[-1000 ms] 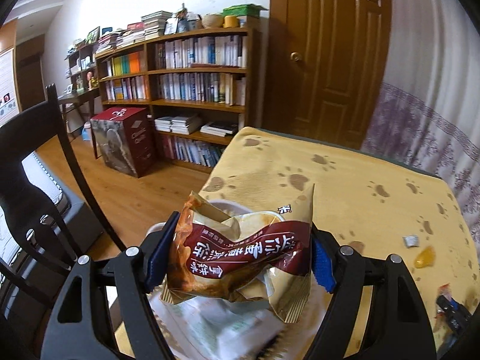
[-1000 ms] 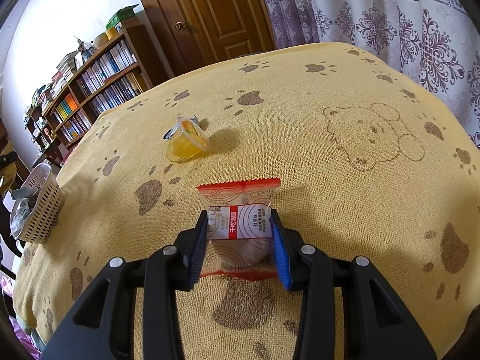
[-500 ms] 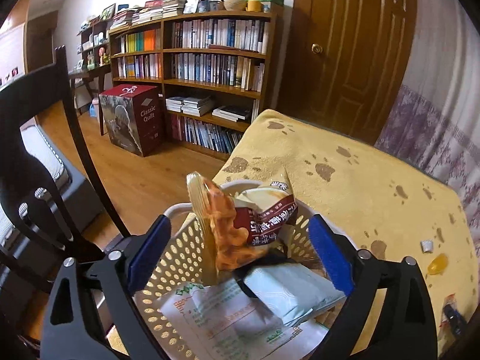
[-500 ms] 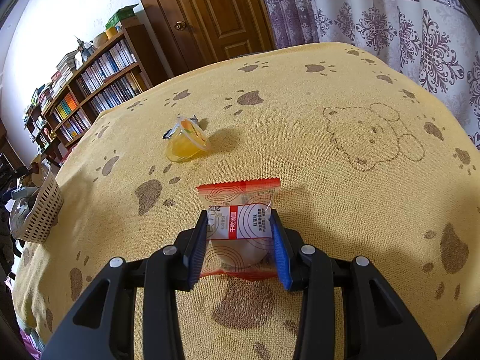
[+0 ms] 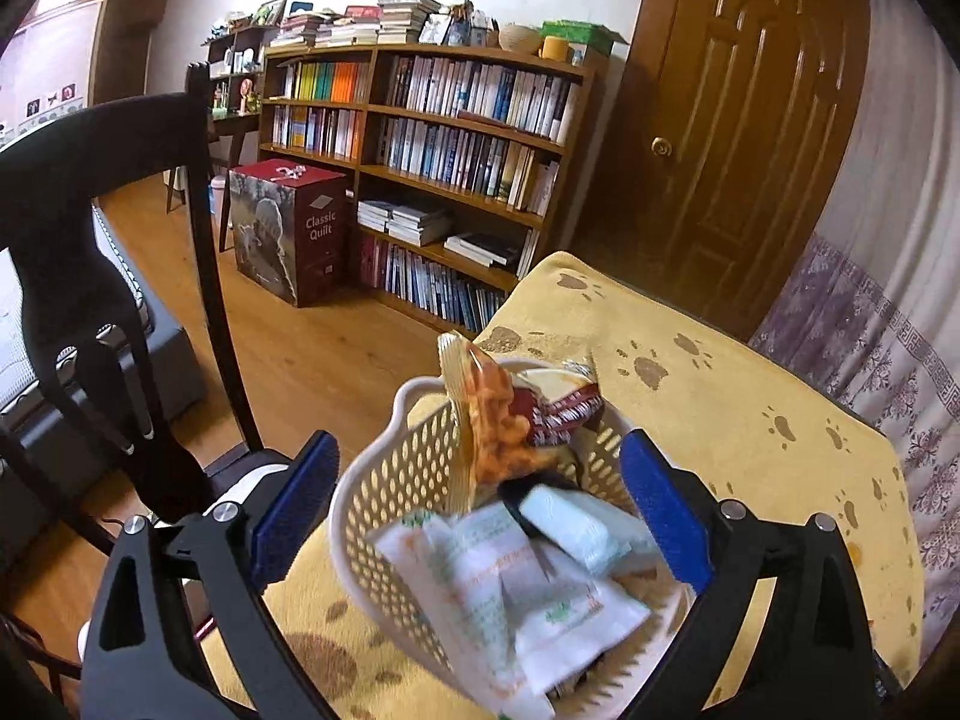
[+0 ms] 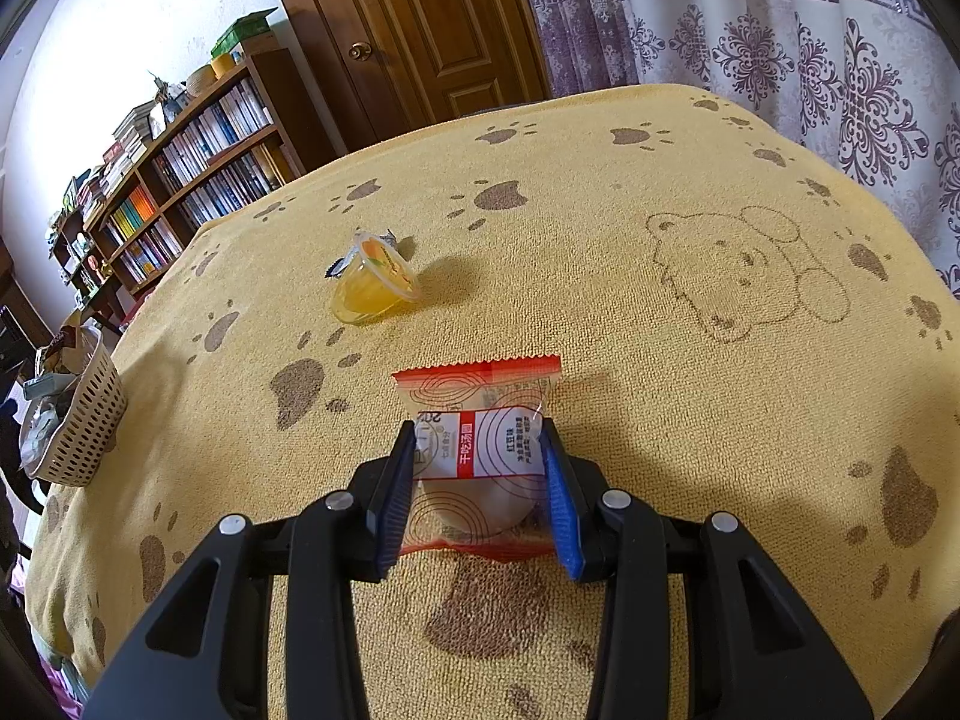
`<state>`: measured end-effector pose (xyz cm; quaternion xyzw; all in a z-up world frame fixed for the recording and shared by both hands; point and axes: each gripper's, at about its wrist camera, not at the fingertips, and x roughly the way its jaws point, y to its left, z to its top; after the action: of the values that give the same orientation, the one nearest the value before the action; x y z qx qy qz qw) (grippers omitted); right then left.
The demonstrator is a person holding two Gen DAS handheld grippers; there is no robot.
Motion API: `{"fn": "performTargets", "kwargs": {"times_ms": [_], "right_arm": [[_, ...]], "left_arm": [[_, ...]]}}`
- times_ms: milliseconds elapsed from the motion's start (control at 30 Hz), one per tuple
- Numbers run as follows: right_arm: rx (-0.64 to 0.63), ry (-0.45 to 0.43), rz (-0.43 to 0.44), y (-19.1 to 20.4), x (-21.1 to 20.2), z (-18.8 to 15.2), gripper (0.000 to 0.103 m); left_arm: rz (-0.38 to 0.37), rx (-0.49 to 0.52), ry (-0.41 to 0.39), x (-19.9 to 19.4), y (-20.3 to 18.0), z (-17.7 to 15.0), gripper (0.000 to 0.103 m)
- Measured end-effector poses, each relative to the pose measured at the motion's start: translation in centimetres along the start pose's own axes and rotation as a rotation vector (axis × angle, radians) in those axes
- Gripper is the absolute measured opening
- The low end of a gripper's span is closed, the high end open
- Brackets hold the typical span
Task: Organize snacks
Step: 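Carry the brown wrapped snack into the basket and open the left tool, then carry the red-sealed pastry bag into the basket and open the right tool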
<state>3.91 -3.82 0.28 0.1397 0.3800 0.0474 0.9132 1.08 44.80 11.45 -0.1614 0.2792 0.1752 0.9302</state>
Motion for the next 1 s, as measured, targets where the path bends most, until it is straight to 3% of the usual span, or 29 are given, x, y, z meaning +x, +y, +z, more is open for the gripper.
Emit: {"fn": "performTargets", "kwargs": {"times_ms": [233,433,567,1000], "right_arm": [[-0.001,0.000,-0.001,0.0,0.0,0.0,0.040],[-0.005,-0.006,-0.003,0.2,-0.3,0.0,0.039],[0.013,-0.012,0.052,1.0,-1.3,0.4,0.039],[-0.192,-0.123,0.232,13.4,-5.8,2.9,0.038]], "left_arm": [[-0.005,0.012,-0.035,-2.7,-0.8,-1.7,0.096],[0.046,0.049,-0.077,-4.6,-0.3,-2.3,0.096],[0.068,0.035,-0.101,-5.6,0.8,-2.2,0.096],[0.109,-0.061,-0.138,-7.1,5.6,-0.8,0.096]]}}
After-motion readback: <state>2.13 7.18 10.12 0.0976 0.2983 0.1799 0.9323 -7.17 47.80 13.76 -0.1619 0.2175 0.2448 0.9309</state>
